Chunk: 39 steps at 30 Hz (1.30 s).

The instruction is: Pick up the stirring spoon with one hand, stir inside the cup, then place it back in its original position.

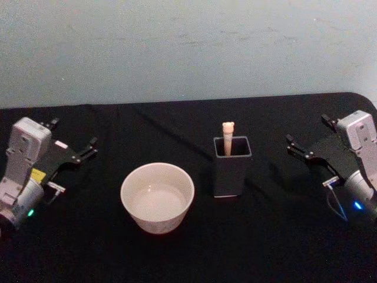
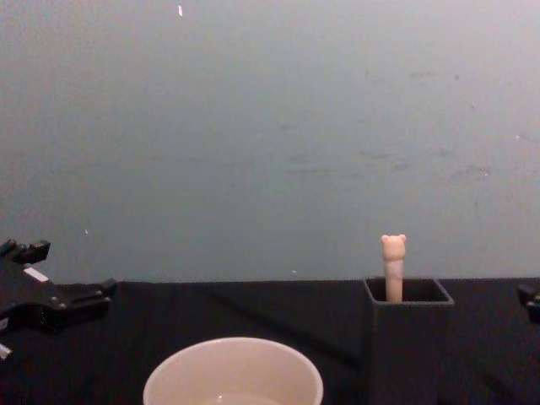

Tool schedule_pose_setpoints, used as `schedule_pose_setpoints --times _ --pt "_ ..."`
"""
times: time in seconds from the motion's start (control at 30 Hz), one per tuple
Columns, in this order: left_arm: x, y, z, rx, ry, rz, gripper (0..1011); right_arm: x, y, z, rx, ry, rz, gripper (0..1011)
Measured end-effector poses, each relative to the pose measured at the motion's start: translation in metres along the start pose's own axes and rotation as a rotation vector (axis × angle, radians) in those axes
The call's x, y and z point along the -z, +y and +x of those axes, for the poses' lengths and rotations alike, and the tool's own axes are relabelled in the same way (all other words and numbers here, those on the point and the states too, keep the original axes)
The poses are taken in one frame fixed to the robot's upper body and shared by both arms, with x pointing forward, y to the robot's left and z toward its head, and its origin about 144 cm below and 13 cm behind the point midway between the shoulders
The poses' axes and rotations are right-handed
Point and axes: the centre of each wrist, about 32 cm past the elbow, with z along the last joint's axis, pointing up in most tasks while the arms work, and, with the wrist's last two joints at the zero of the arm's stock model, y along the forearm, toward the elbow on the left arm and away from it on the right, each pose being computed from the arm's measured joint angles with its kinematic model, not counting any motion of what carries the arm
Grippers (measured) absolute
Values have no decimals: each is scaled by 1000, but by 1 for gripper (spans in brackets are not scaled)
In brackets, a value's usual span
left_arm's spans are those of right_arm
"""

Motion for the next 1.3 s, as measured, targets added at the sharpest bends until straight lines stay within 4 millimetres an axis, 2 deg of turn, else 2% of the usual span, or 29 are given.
schedule_pose_setpoints --times 1.3 --pt "0 0 0 0 0 0 1001 -3 1 3 7 28 12 1002"
